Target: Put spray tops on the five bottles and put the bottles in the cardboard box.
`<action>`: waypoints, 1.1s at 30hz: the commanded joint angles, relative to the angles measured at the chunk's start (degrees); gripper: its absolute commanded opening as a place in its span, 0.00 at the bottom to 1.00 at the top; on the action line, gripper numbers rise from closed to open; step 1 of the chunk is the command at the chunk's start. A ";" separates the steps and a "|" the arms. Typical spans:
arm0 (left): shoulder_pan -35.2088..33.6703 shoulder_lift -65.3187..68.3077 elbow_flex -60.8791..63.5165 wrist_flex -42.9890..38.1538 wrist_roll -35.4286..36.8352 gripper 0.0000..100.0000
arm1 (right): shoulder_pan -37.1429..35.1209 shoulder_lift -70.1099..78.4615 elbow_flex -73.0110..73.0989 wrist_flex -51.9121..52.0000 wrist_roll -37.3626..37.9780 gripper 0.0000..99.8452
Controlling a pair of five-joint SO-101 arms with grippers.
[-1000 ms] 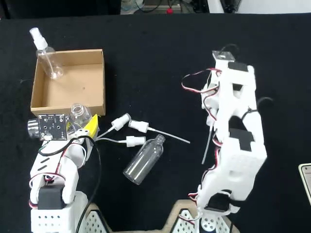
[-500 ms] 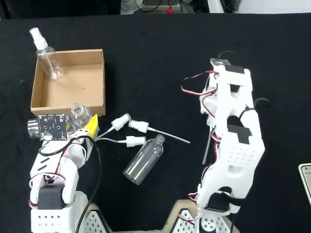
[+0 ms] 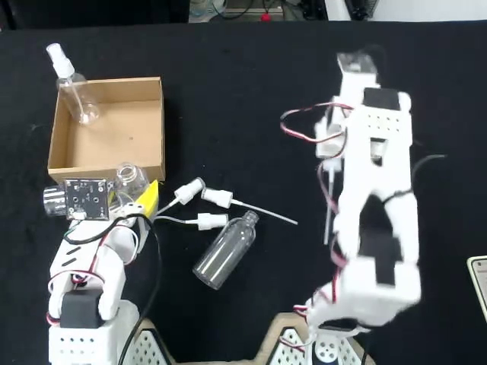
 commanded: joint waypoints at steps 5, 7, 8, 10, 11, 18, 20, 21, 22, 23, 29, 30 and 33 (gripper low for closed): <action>5.14 -0.44 0.40 -0.18 -0.44 0.21 | -15.65 -25.80 -3.21 -2.11 -8.70 0.04; 6.55 -0.44 0.40 -0.18 -0.44 0.21 | -18.46 -29.85 -0.66 -6.95 -11.60 0.04; 7.43 -0.44 0.40 -0.18 -0.44 0.21 | -19.78 -31.60 0.92 -9.67 -13.01 0.04; 9.19 -0.44 0.40 -0.18 -0.44 0.21 | -22.51 -34.86 4.44 -14.86 -15.38 0.04; 10.07 -0.44 0.40 -0.18 -0.44 0.21 | -23.82 -36.35 6.37 -17.23 -16.26 0.04; 16.84 -0.44 0.40 -0.18 -0.53 0.21 | -28.92 -47.69 20.79 -33.32 -17.49 0.04; 18.33 -0.44 0.40 -0.18 -0.53 0.21 | -29.89 -51.12 24.40 -37.27 -18.64 0.04; 18.95 -0.44 0.40 -0.18 -0.53 0.21 | -30.33 -52.62 26.15 -38.95 -19.16 0.04; 19.30 -0.44 0.40 -0.18 -0.53 0.21 | -30.68 -54.02 27.74 -40.44 -19.60 0.04; 19.38 -0.44 0.40 -0.18 -0.53 0.21 | -31.12 -55.25 29.41 -41.85 -19.96 0.04; 19.38 -0.44 0.40 -0.18 -0.53 0.21 | -33.76 -60.70 38.55 -53.98 -20.57 0.04; 19.47 -0.44 0.40 -0.18 -0.53 0.21 | -34.11 -61.23 39.87 -56.18 -20.57 0.04; 19.74 -0.44 0.40 -0.18 -0.53 0.21 | -35.08 -62.64 43.30 -60.84 -20.57 0.04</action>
